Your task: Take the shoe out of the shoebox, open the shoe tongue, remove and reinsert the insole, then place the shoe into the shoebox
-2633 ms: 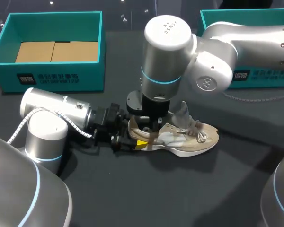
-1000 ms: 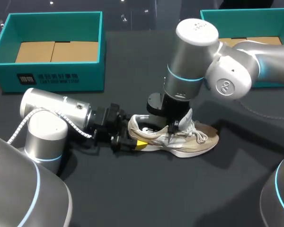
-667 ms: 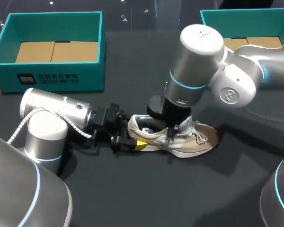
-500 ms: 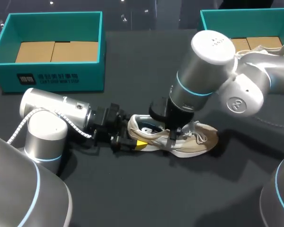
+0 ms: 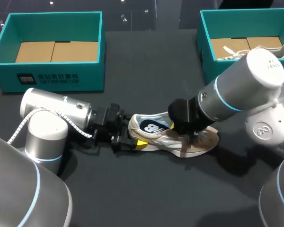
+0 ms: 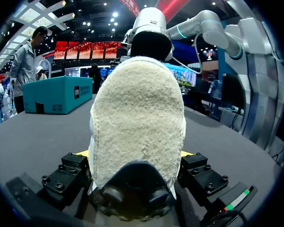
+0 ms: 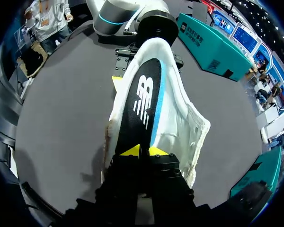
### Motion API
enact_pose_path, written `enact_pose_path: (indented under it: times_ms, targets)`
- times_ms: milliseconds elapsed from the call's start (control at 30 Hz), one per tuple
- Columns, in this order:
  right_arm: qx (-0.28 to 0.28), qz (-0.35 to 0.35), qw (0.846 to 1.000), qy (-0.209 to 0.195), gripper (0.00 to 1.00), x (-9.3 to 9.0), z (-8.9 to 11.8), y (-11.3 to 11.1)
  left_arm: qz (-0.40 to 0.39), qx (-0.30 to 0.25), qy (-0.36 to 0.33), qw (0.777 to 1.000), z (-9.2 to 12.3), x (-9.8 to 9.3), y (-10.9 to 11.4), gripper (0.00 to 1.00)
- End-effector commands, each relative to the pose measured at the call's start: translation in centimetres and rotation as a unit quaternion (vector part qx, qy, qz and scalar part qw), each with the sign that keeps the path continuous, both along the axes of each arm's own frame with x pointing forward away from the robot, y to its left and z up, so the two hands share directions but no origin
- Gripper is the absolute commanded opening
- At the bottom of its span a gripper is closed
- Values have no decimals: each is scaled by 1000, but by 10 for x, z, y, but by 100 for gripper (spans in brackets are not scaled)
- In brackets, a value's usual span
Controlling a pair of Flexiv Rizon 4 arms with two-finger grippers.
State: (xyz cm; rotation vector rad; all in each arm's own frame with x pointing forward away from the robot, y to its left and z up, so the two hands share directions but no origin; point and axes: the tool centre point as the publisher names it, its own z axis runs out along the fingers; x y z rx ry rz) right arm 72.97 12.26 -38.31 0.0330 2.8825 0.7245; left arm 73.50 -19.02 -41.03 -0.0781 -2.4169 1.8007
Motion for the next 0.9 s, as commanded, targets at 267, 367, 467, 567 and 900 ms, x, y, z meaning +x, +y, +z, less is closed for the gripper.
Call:
enact_pose_path:
  times_ms: [267, 367, 467, 567, 900]
  targets:
    - [71, 98, 992, -33, 0, 10, 28, 10, 1, 0, 0, 1000, -3, 0, 0, 0]
    - [56, 129, 990, -32, 0, 13, 36, 23, 1, 0, 0, 1000, -3, 0, 0, 0]
    - [50, 146, 988, -29, 0, 13, 39, 31, 1, 0, 0, 1000, -3, 0, 0, 0]
    - [44, 167, 985, -22, 0, 12, 40, 40, 1, 0, 0, 1000, -3, 0, 0, 0]
    - [19, 202, 979, -11, 0, 6, 51, 63, 1, 0, 0, 1000, -3, 0, 0, 0]
